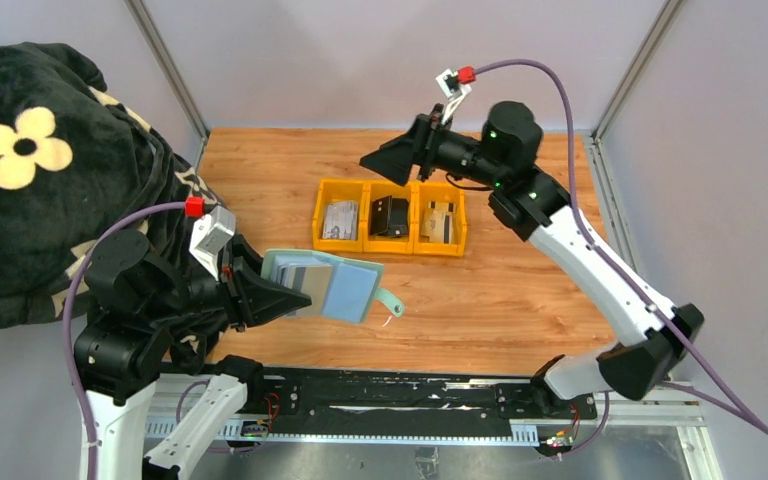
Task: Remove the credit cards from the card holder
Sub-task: Place the credit card in the storage box, then remove the credit card from the card holder.
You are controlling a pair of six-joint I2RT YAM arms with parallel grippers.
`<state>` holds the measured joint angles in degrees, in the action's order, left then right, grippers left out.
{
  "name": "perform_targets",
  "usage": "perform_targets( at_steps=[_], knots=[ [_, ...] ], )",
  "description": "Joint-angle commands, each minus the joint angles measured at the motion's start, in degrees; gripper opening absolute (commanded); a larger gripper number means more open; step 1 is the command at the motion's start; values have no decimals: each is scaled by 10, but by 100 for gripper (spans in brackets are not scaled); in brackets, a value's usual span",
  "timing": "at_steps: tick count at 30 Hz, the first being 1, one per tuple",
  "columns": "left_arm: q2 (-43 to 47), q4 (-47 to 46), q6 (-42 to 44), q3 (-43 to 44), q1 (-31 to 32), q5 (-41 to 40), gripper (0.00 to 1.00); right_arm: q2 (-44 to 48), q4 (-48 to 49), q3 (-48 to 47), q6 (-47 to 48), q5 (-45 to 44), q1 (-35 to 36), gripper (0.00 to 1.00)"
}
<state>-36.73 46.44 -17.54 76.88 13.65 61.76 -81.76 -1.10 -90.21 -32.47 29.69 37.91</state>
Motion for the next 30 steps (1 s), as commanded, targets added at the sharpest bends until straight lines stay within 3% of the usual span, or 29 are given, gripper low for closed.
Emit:
perform_targets(
  at_steps=[1, 5, 14, 18, 26, 30],
  knots=[
    [3, -20, 8, -19, 2, 13, 0, 38, 117, 68, -99, 187, -3, 83],
    [3, -20, 15, -28, 2, 11, 0, 86, 178, 127, -122, 227, 28, 84],
    [-3, 11, 61, -31, 2, -13, 0, 123, 18, 108, 32, 193, 149, 85],
    [-7, 15, 69, -30, 2, -18, 0, 126, -15, 104, 54, 186, 177, 79],
    [-8, 15, 71, -26, 2, -23, 0, 100, -71, 89, 77, 134, 205, 42],
    [-6, 15, 71, -29, 2, -40, 3, 82, -91, 71, 71, 94, 210, 18]
  ],
)
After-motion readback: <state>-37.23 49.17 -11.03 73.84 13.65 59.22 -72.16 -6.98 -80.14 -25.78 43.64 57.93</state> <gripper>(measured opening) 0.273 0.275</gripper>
